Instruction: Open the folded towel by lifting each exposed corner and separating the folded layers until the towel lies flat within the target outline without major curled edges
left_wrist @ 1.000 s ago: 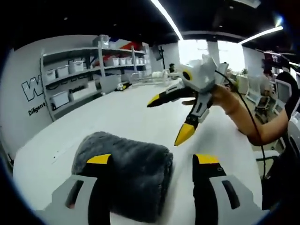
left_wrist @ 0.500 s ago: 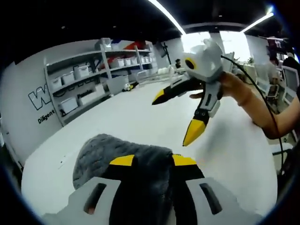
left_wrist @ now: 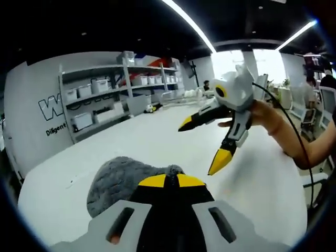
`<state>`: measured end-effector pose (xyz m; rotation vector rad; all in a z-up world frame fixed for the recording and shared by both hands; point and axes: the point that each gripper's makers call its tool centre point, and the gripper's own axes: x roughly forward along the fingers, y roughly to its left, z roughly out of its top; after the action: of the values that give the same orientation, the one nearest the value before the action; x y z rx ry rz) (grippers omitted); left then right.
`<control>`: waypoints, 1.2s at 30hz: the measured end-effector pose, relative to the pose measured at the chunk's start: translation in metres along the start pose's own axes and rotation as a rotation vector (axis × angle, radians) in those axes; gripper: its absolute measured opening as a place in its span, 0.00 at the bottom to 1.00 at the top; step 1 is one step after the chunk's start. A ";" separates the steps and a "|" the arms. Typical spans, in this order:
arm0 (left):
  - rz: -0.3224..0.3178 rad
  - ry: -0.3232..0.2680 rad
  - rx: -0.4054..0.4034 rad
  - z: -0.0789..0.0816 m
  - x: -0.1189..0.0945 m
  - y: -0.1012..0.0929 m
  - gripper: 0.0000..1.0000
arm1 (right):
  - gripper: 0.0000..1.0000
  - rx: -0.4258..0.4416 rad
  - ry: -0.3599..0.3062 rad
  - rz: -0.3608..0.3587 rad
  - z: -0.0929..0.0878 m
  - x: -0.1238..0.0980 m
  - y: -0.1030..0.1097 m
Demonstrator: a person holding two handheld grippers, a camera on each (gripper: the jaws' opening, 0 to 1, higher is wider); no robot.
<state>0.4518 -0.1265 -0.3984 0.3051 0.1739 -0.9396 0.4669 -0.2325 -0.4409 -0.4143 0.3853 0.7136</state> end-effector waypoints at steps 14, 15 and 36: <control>0.142 -0.052 -0.018 0.011 -0.054 0.039 0.04 | 0.95 -0.008 0.015 0.004 -0.003 0.002 0.001; 0.157 -0.058 -0.020 0.011 -0.059 0.043 0.04 | 0.95 -0.008 0.016 0.006 -0.003 0.002 0.001; 0.352 0.038 -0.060 -0.055 -0.132 0.097 0.04 | 0.95 -0.022 0.044 0.004 -0.007 0.007 -0.006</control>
<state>0.4533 0.0467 -0.3962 0.2874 0.1764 -0.5792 0.4743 -0.2360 -0.4487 -0.4507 0.4205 0.7144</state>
